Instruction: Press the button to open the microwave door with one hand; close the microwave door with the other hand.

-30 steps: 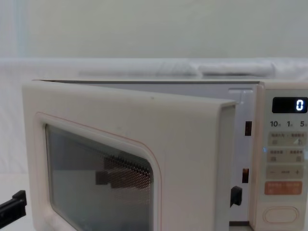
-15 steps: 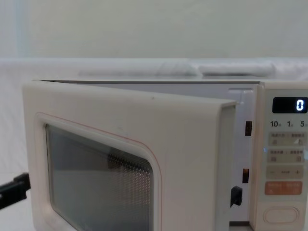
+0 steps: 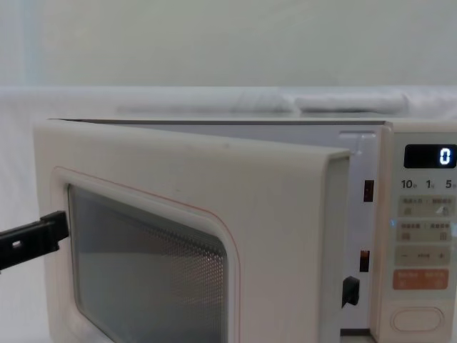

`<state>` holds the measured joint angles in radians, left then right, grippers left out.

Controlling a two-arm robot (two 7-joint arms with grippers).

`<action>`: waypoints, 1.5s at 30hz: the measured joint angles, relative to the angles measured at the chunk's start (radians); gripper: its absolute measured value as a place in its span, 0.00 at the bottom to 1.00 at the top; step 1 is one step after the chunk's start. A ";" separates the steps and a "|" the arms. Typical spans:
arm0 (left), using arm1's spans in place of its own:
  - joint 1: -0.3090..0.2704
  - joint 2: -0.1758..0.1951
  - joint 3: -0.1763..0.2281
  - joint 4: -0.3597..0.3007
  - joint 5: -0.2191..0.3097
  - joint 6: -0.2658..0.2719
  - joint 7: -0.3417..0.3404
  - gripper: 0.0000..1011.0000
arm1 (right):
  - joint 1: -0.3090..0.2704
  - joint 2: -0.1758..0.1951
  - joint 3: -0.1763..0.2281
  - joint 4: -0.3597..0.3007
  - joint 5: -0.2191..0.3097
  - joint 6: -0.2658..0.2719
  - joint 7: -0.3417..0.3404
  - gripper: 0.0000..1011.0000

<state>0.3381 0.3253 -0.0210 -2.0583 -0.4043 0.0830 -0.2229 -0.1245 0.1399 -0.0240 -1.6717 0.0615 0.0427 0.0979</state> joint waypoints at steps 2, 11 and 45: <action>0.000 0.006 0.009 -0.006 -0.005 -0.001 -0.002 0.99 | 0.000 0.000 0.000 0.000 0.000 0.000 0.000 0.99; -0.003 0.023 0.028 -0.028 -0.027 -0.005 -0.005 0.86 | 0.000 0.000 0.000 0.000 0.000 0.000 0.000 0.99; -0.030 0.124 0.055 -0.054 -0.149 0.022 -0.036 0.00 | 0.000 0.000 0.000 0.000 0.000 0.000 0.000 0.99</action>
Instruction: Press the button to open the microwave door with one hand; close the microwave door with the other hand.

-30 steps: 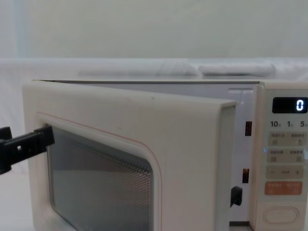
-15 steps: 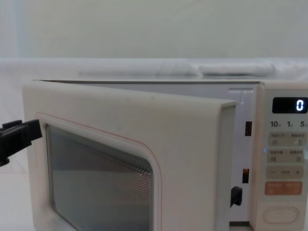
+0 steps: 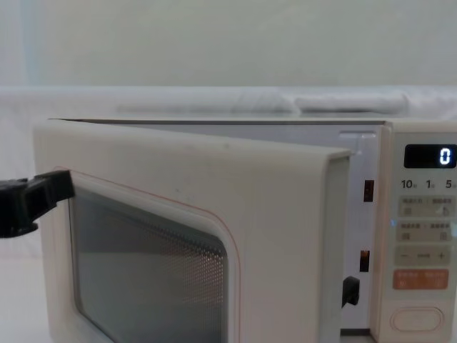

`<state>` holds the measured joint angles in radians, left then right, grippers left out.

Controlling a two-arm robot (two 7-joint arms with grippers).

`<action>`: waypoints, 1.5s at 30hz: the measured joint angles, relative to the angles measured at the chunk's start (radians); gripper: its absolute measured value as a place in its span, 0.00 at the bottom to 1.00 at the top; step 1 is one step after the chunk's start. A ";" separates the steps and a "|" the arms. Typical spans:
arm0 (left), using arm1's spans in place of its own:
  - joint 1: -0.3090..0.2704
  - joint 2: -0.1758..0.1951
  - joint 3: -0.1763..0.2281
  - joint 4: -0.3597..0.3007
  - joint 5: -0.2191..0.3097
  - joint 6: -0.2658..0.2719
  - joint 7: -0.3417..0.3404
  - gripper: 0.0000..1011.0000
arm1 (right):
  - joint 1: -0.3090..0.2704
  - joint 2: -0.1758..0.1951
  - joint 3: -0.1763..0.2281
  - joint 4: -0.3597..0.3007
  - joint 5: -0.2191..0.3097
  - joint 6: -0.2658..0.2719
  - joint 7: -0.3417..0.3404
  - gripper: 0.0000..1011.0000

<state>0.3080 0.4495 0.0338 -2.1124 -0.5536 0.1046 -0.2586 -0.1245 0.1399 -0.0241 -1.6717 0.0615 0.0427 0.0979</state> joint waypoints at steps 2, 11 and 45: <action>-0.010 0.009 0.008 -0.002 -0.007 0.005 -0.004 0.00 | 0.000 0.000 0.000 0.000 0.000 0.000 0.000 0.99; -0.076 0.048 0.063 0.008 -0.013 0.032 -0.015 0.00 | 0.000 0.000 0.000 0.000 0.000 0.000 0.000 0.99; -0.355 -0.042 0.269 0.184 0.113 0.097 0.050 0.00 | 0.000 0.000 0.000 0.000 0.000 0.000 0.000 0.99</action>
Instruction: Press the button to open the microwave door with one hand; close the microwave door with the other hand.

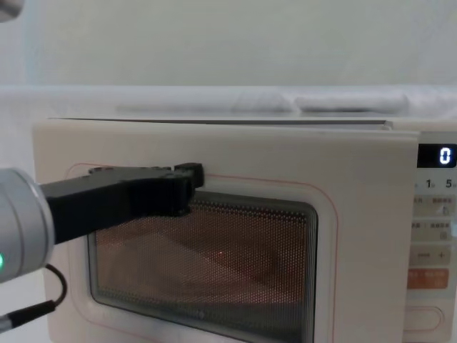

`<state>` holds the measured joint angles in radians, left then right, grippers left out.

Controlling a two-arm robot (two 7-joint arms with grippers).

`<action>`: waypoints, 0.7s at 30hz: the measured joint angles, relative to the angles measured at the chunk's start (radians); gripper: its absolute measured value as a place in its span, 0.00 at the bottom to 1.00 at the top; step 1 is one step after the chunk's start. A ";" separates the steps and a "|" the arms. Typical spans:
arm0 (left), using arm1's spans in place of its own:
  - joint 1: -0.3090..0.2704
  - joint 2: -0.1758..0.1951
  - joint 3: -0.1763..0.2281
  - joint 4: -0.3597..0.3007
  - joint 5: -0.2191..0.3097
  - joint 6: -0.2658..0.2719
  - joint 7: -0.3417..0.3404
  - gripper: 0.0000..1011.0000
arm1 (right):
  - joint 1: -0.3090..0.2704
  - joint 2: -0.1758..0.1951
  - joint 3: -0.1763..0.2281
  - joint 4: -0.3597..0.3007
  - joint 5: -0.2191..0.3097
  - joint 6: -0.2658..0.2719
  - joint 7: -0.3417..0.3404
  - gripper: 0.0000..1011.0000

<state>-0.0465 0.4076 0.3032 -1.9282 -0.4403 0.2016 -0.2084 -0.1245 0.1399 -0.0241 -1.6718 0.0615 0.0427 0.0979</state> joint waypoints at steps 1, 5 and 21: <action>-0.004 -0.003 0.003 0.004 0.005 0.000 0.000 0.00 | 0.000 0.000 0.000 0.000 0.000 0.000 0.000 0.99; -0.026 -0.021 0.011 0.027 0.028 0.000 0.003 0.00 | 0.000 0.000 0.000 0.000 0.000 0.000 0.000 0.99; -0.105 -0.098 0.016 0.116 0.096 -0.005 0.014 0.00 | 0.000 0.000 0.000 0.000 0.000 0.000 0.000 0.99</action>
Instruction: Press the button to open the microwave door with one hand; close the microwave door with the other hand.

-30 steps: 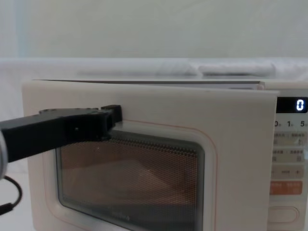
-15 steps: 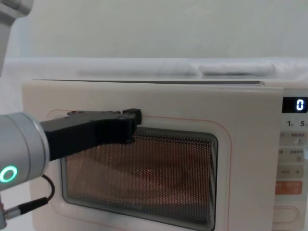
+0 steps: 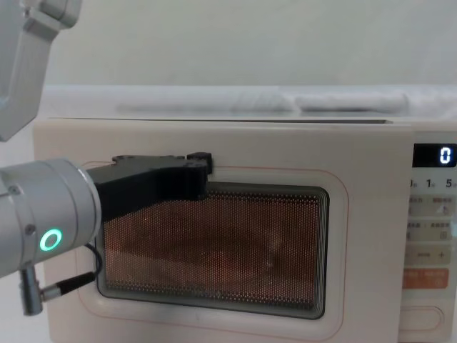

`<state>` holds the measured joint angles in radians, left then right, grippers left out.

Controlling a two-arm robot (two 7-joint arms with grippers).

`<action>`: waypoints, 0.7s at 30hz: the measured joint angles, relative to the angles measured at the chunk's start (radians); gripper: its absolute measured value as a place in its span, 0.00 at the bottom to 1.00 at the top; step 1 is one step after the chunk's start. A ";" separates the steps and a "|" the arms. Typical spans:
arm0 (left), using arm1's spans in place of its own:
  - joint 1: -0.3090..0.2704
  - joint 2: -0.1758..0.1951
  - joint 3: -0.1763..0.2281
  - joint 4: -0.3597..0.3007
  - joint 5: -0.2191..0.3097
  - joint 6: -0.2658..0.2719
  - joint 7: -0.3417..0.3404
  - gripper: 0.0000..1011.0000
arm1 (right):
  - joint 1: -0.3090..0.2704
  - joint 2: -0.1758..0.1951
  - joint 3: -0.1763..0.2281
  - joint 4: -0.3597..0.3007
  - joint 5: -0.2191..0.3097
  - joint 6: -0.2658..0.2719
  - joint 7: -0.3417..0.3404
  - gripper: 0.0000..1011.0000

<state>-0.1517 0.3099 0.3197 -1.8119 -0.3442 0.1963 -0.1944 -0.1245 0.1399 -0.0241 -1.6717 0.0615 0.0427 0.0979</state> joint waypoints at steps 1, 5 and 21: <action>-0.007 -0.006 0.000 0.007 0.006 0.000 0.001 0.00 | 0.000 0.000 0.000 0.000 0.000 0.000 0.000 0.99; -0.023 -0.020 -0.002 0.026 0.018 0.000 0.001 0.00 | 0.000 0.000 0.000 0.000 0.000 0.000 0.000 0.99; -0.051 -0.061 -0.014 0.052 0.054 0.012 0.005 0.00 | 0.000 0.000 0.000 0.000 0.000 0.000 0.000 0.99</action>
<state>-0.2027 0.2493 0.3061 -1.7600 -0.2902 0.2085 -0.1895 -0.1245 0.1399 -0.0241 -1.6717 0.0615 0.0427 0.0979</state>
